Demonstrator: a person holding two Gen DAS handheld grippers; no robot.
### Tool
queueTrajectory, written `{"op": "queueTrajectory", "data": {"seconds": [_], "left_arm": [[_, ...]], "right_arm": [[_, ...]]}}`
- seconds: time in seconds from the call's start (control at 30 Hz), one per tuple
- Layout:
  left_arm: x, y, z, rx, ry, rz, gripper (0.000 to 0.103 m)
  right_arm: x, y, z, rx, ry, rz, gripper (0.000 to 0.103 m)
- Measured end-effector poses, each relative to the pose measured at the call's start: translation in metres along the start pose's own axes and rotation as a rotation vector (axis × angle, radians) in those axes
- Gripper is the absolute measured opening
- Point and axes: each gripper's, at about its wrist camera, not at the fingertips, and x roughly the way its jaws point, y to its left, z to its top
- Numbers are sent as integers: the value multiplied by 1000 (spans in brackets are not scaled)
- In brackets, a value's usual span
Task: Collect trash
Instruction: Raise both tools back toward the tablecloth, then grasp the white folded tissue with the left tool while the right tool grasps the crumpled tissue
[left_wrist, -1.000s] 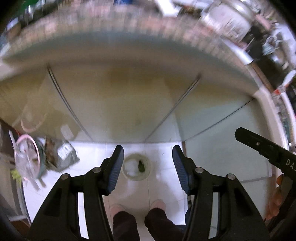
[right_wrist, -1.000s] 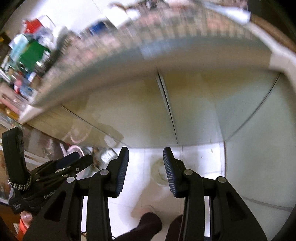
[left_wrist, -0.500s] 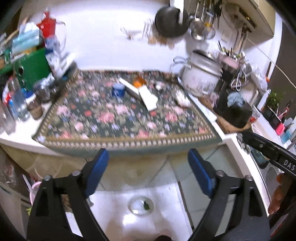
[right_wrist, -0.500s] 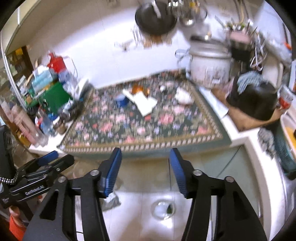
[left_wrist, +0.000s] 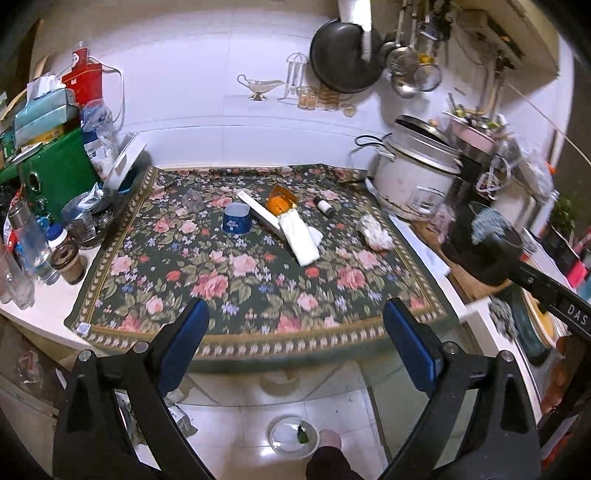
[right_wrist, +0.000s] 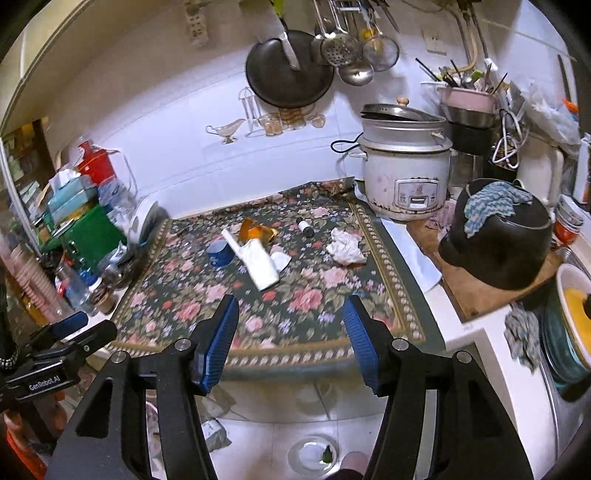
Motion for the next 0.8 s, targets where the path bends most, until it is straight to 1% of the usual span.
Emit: {"op": "queueTrajectory", "data": {"seconds": [0.17,0.27,0.37,0.43,0.53,0.63,0.7,0.8], "left_arm": [[50,-12,42,-50,19,30,95],[80,-14,63,-116,29,60,95],[114,-15,75,-183,53,84,95],[136,-16,79,-197,74,102,95],[166,-16,81,-197,120,118,95],[203,-14,81,-180,179,121,95],[222,-13,79,-159,208,110,95],[260,-10,76,-126,273,77,95]], "right_arm": [[37,-35,35,-10,52,-2,55],[60,-56,52,-17,84,15,55],[90,-76,65,-35,125,25,55],[111,-88,68,-41,155,18,55],[139,-102,71,-25,213,1,55],[158,-111,70,19,257,8,55],[169,-114,70,33,274,-2,55],[187,-115,69,62,298,-47,55]]}}
